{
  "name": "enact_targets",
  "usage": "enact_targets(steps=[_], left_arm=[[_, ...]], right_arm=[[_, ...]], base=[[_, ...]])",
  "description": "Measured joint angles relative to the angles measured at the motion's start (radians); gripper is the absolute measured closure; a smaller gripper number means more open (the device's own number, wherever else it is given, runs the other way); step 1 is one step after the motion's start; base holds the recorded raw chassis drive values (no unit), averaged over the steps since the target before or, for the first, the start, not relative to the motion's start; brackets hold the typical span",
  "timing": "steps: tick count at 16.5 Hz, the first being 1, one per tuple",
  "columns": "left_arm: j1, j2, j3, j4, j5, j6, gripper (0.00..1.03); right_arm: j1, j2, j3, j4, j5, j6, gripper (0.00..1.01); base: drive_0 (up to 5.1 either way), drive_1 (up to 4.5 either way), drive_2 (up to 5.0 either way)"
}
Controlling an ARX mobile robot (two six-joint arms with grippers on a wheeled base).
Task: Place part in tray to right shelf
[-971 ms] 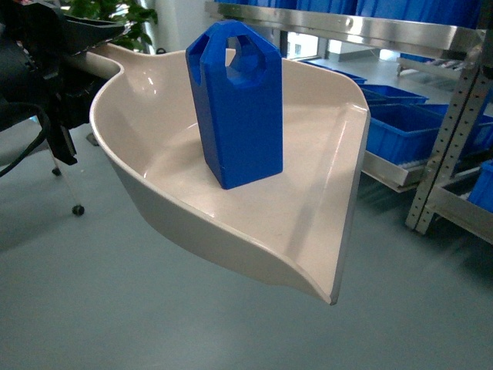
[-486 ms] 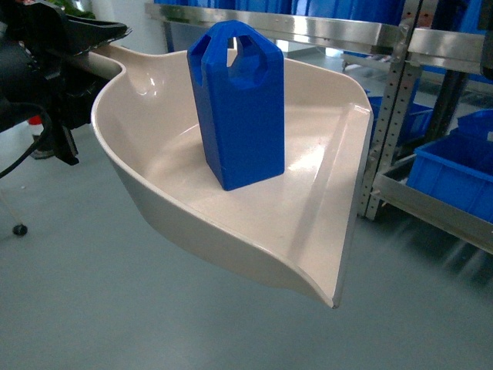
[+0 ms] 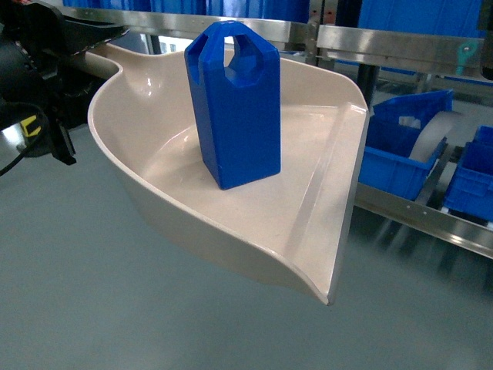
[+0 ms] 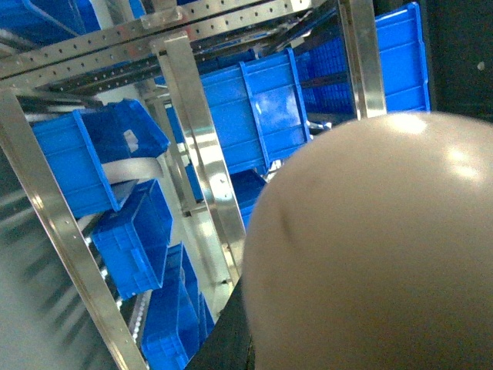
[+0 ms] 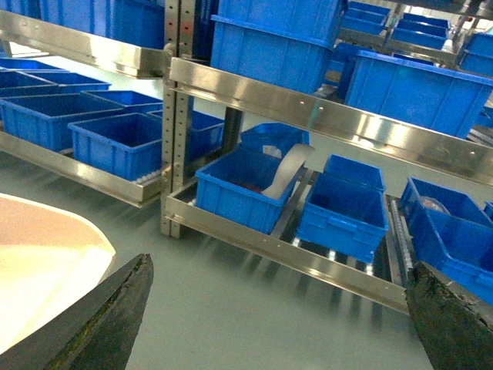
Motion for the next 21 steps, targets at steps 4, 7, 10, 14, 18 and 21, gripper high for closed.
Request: enact_targets(steps=[4, 7, 10, 14, 18, 21], left_arm=[[0.001, 0.000, 0.000, 0.000, -0.003, 0.000, 0.90], [0.001, 0.000, 0.000, 0.000, -0.003, 0.000, 0.90], [0.001, 0.000, 0.000, 0.000, -0.002, 0.000, 0.90], [0.001, 0.000, 0.000, 0.000, -0.002, 0.000, 0.90], [0.001, 0.000, 0.000, 0.000, -0.001, 0.000, 0.90], [0.002, 0.000, 0.000, 0.000, -0.004, 0.000, 0.90]], right_arm=[[0.000, 0.000, 0.000, 0.000, 0.000, 0.000, 0.03], [0.000, 0.000, 0.000, 0.000, 0.000, 0.000, 0.03], [0.000, 0.000, 0.000, 0.000, 0.000, 0.000, 0.03], [0.000, 0.000, 0.000, 0.000, 0.000, 0.000, 0.03], [0.000, 0.000, 0.000, 0.000, 0.000, 0.000, 0.03], [0.000, 0.000, 0.000, 0.000, 0.000, 0.000, 0.03]], base=[[-1.6, -1.57, -1.6], [-1.6, -1.55, -1.6], [-1.5, -1.51, -1.5], [-1.5, -1.51, -1.5], [-1.6, -1.61, -1.6], [-1.8, -1.76, -1.8]])
